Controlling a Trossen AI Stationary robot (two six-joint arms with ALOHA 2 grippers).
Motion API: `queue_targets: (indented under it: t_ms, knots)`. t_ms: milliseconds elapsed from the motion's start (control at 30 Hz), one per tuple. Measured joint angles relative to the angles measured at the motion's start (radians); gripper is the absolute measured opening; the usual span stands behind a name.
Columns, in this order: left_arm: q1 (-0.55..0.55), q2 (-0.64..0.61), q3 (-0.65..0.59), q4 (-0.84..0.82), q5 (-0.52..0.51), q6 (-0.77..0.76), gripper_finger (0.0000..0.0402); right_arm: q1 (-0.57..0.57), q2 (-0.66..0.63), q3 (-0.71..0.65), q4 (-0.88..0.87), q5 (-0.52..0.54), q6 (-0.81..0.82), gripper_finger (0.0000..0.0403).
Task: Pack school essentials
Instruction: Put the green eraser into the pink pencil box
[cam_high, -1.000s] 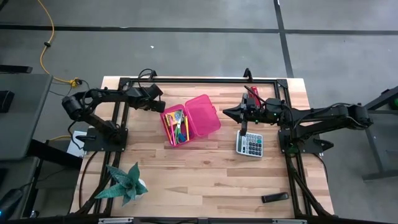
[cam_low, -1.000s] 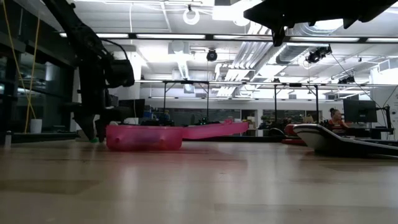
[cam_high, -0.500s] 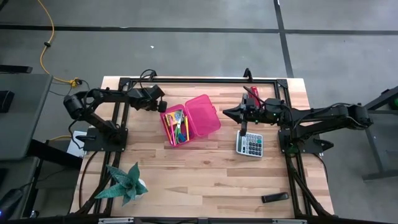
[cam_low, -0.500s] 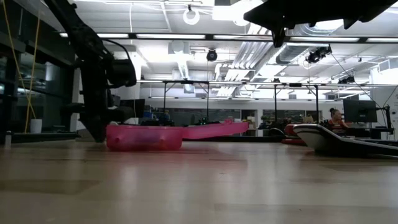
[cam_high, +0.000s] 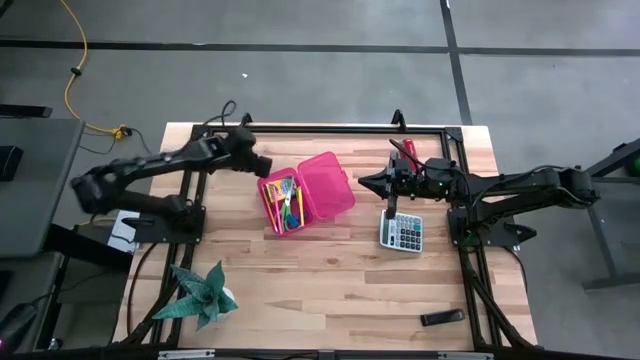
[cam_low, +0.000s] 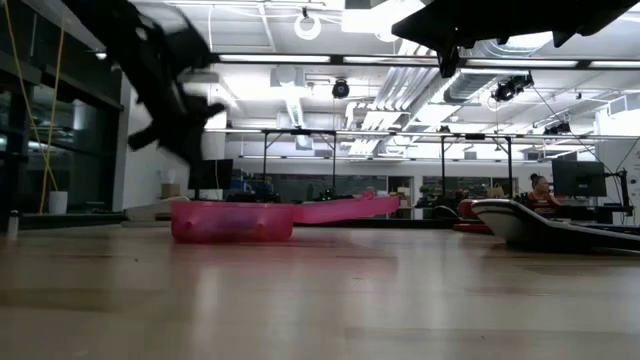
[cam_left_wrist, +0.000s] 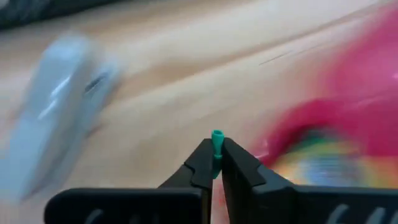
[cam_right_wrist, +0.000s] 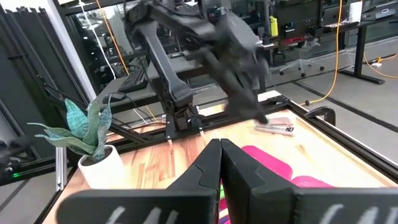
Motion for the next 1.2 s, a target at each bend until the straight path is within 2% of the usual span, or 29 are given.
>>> queue_targets:
  t_ms: [167,300,433,633,700,833,1200]
  knots:
    - [-0.140,-0.227,0.005,0.192,0.054,0.010,0.0004,0.000,0.000,0.000,0.001,0.000,0.000,0.0000]
    - [-0.301,-0.344,0.004,0.340,0.074,0.059,0.0004,0.000,0.000,0.000,0.002,-0.003,0.003,0.0000]
    - [-0.469,-0.394,-0.034,0.503,0.076,0.059,0.0004,0.000,0.000,0.000,0.004,-0.020,0.001,0.0000]
    - [-0.668,-0.389,-0.191,0.897,0.003,0.064,0.0004,0.000,0.000,0.000,0.011,-0.033,0.001,0.0000]
    - [-0.703,-0.383,-0.227,0.956,-0.024,0.090,0.0004,0.000,0.000,0.000,0.016,-0.050,0.002,0.0000]
    - [-0.730,-0.384,-0.231,0.972,-0.040,0.131,0.0004,0.000,0.000,0.000,0.019,-0.068,0.002,0.0000]
    - [-0.721,-0.383,-0.231,0.962,-0.054,0.147,0.0008,0.000,0.000,0.000,0.023,-0.069,0.019,0.0000]
